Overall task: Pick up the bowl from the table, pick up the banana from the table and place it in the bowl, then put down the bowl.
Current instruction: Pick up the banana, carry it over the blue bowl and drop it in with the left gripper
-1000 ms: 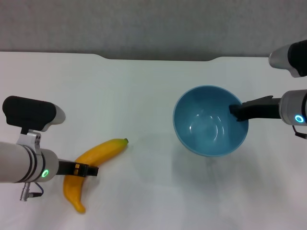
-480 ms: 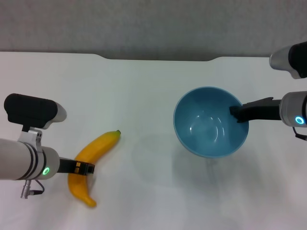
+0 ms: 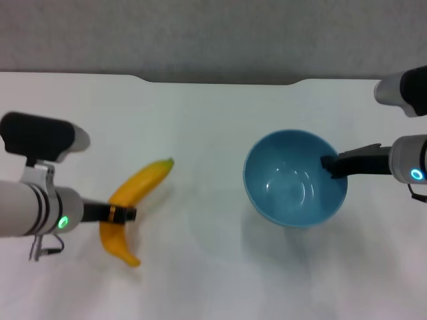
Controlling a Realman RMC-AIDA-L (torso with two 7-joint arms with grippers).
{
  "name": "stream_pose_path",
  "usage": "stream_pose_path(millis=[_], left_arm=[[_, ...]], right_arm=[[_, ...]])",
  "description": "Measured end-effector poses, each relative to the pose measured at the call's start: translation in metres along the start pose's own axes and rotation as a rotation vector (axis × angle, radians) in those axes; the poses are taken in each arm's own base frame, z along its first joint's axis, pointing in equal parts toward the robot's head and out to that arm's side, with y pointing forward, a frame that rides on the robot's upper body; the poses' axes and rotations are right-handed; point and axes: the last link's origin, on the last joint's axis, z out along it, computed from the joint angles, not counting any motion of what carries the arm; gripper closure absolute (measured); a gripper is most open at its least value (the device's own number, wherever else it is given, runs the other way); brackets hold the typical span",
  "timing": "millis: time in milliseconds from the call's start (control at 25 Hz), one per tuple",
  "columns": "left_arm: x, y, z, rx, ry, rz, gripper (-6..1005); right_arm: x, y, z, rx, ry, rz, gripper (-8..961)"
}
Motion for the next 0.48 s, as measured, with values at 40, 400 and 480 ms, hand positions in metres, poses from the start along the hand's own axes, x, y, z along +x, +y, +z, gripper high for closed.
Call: stream_pose_path(millis=[40,400,480], left_arm=[[0.005,0.002,-0.006,-0.006,0.029,0.004,474],[0.046,0.034,-0.060,-0.108,0.254,0.047,472],[0.051,0.043,-0.065,-0.164,0.276,0.033,471]], right_arm=[[0.001,0.001,0.002,-0.002,0.009,0.000,920],[0.006,0.014,0.023,-0.071,0.045,0.052,920],[0.004,0.017,0.026,-0.090,0.035,0.062,920]])
